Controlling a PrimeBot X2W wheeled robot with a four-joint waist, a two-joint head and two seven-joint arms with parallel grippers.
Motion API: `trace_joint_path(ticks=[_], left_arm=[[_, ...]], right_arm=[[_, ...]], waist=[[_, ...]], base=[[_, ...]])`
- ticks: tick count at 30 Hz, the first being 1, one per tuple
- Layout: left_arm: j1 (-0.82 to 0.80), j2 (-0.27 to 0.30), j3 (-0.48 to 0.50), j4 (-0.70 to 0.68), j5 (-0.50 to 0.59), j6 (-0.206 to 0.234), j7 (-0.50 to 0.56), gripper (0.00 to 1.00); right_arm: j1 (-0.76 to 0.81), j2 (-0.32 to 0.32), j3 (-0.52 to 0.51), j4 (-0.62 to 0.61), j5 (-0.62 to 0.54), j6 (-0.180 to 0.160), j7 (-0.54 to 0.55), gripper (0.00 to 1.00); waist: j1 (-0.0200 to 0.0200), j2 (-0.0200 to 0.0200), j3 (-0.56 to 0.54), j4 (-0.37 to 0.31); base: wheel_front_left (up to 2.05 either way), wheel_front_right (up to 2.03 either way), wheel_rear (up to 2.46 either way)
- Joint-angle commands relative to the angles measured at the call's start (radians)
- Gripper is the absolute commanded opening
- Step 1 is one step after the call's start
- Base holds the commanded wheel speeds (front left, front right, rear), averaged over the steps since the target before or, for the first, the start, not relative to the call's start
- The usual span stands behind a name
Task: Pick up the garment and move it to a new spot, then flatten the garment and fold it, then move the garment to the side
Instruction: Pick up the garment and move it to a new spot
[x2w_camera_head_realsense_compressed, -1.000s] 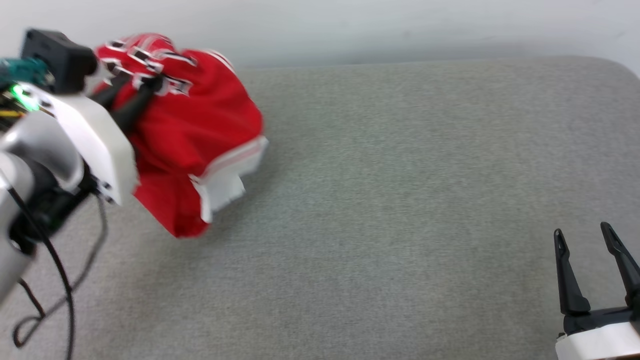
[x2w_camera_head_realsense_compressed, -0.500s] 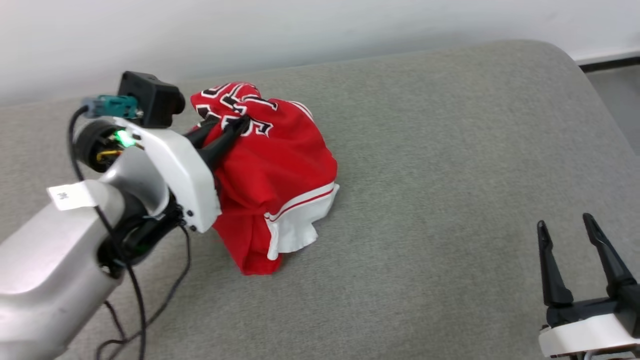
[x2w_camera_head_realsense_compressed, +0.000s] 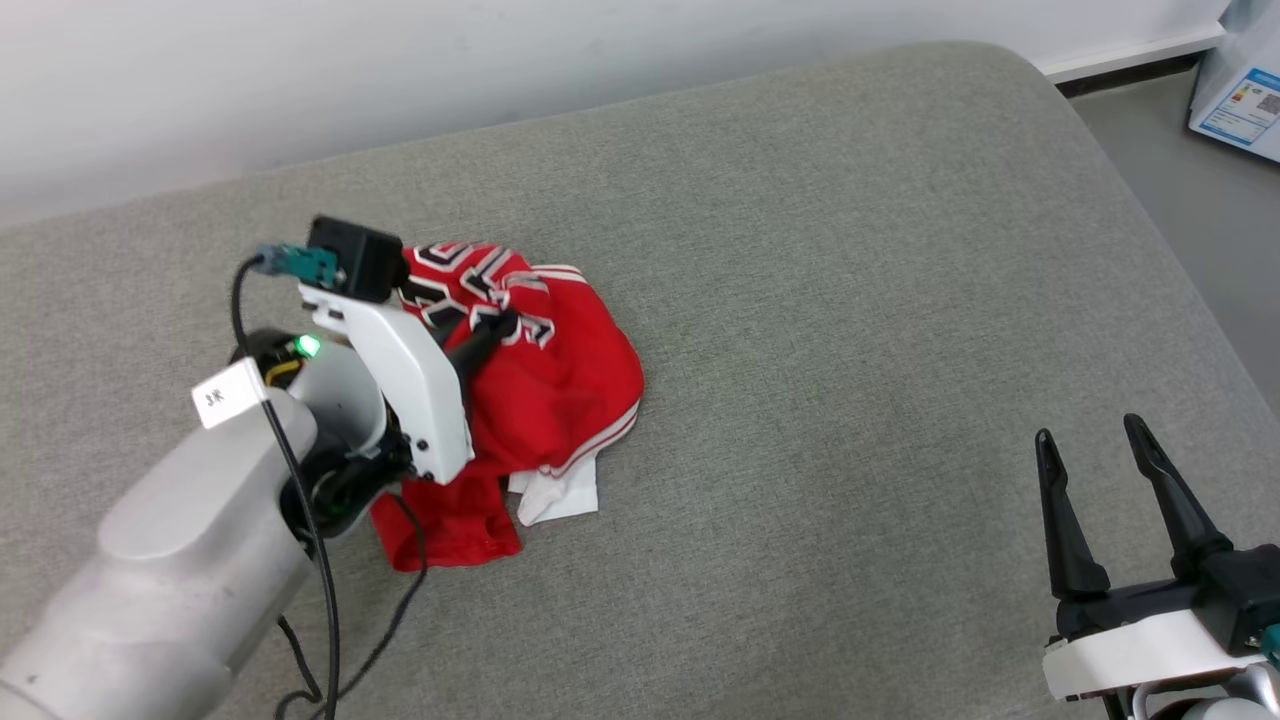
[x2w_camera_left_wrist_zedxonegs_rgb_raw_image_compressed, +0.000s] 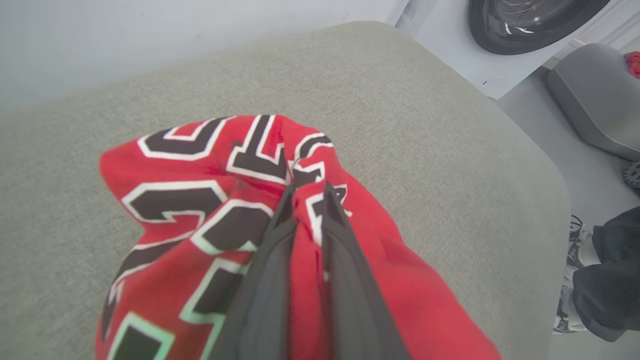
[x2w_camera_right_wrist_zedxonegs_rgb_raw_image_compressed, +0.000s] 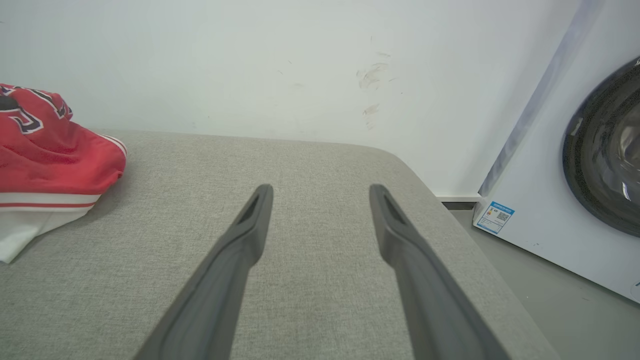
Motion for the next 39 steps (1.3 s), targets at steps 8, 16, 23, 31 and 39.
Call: trace_joint_path(ticks=[8, 16, 23, 31, 39], left_arm=[[0.002, -0.095, 0.01, 0.149, -0.121, -0.052, 0.014, 0.4], [-0.043, -0.124, 0.024, 0.141, -0.18, -0.057, -0.001, 1.0], [-0.043, -0.041, 0.056, -0.065, -0.137, -0.058, -0.162, 1.0], [0.067, 0.075, 0.075, -0.278, 0.002, -0.003, -0.353, 1.0], [0.305, 0.15, 0.195, -0.453, -0.027, 0.033, -0.439, 1.0]], right_arm=[[-0.033, 0.016, 0.014, 0.01, 0.01, -0.001, -0.002, 1.0], [-0.029, 0.005, 0.007, 0.009, 0.007, -0.001, -0.002, 1.0], [-0.028, -0.015, -0.012, -0.002, 0.015, -0.001, -0.002, 1.0], [-0.018, -0.019, -0.049, 0.008, 0.036, -0.001, -0.002, 1.0], [0.019, -0.024, -0.094, -0.011, 0.047, -0.001, -0.002, 1.0]], waist=[[0.0, 0.0, 0.011, -0.01], [0.0, 0.0, 0.005, 0.04], [0.0, 0.0, -0.02, 0.124], [0.0, 0.0, -0.067, 0.22], [0.0, 0.0, -0.096, 0.318]], base=[[0.0, 0.0, 0.0], [0.0, 0.0, 0.0], [0.0, 0.0, 0.0], [0.0, 0.0, 0.0], [0.0, 0.0, 0.0]])
